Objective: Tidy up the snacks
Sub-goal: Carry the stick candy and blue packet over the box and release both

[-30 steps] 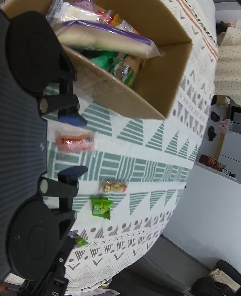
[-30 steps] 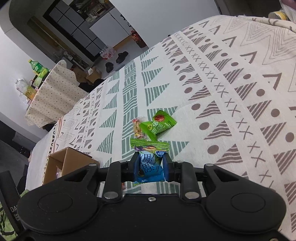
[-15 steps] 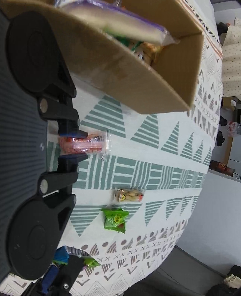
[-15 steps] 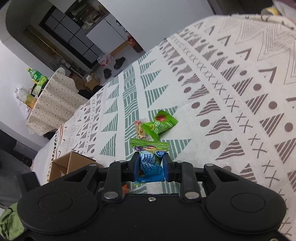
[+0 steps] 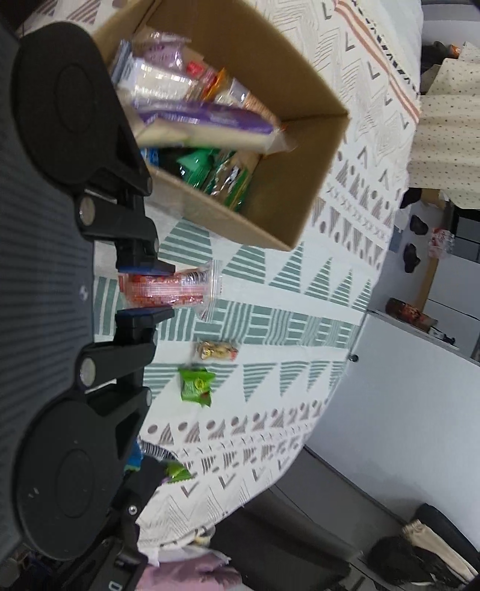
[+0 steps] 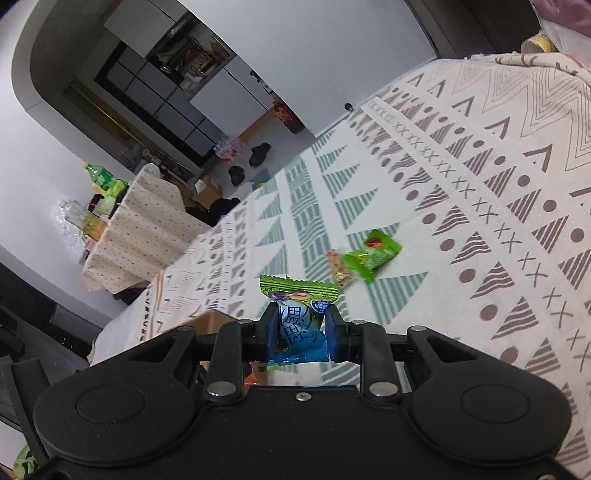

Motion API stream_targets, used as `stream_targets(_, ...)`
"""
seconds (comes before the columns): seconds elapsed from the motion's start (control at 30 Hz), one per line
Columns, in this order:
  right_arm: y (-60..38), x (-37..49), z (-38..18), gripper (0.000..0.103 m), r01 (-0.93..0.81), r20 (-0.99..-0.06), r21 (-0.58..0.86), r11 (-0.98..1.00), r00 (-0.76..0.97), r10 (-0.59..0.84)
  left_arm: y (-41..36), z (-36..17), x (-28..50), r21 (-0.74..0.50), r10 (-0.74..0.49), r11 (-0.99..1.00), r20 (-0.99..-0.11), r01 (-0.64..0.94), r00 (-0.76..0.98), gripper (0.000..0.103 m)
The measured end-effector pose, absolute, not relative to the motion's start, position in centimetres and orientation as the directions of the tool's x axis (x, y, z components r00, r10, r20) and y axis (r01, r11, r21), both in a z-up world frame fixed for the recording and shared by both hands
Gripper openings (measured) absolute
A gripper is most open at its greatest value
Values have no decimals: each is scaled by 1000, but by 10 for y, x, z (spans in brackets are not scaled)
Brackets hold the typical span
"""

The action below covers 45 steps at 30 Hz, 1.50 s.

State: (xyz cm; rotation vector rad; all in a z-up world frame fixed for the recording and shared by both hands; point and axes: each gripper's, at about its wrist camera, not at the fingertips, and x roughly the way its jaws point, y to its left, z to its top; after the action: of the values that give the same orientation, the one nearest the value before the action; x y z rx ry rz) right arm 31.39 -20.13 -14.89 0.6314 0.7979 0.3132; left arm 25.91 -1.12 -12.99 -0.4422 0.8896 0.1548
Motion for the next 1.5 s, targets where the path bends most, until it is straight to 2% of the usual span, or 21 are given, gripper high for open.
stream_targets(0.6,-139,282,-103,25,-114,-515,622,775,685,515,60,-75,216,-412,-86,855,-711,-315,698,16)
stream_targets(1.03,-75,279,-106,25,-172,-535,611,773,630,563,134,-74,199,-447,-65,809,-714,-383,697,16)
stream_targets(1.23,-51,285,-107,25,-185,-541,610,770,613,576,156,-74,195,-450,-42,793,-713,-411,699,27)
stream_targets(1.33,-40,291,-106,26,-191,-538,609,770,615,577,166,-75,193,-445,-25,785,-717,-430,696,39)
stream_targets(1.4,-36,295,-103,31,-201,-512,618,760,631,583,170,-76,192,-443,-17,783,-718,-437,696,51)
stream_targets(1.43,-35,296,-101,35,-203,-499,621,757,643,581,173,-76,192,-441,-13,781,-719,-442,695,54)
stream_targets(1.47,-35,297,-101,44,-198,-500,621,758,645,578,174,-77,192,-439,-8,780,-720,-447,693,59)
stream_targets(1.5,-36,297,-101,45,-194,-504,623,758,641,579,175,-77,192,-436,-4,779,-721,-451,693,63)
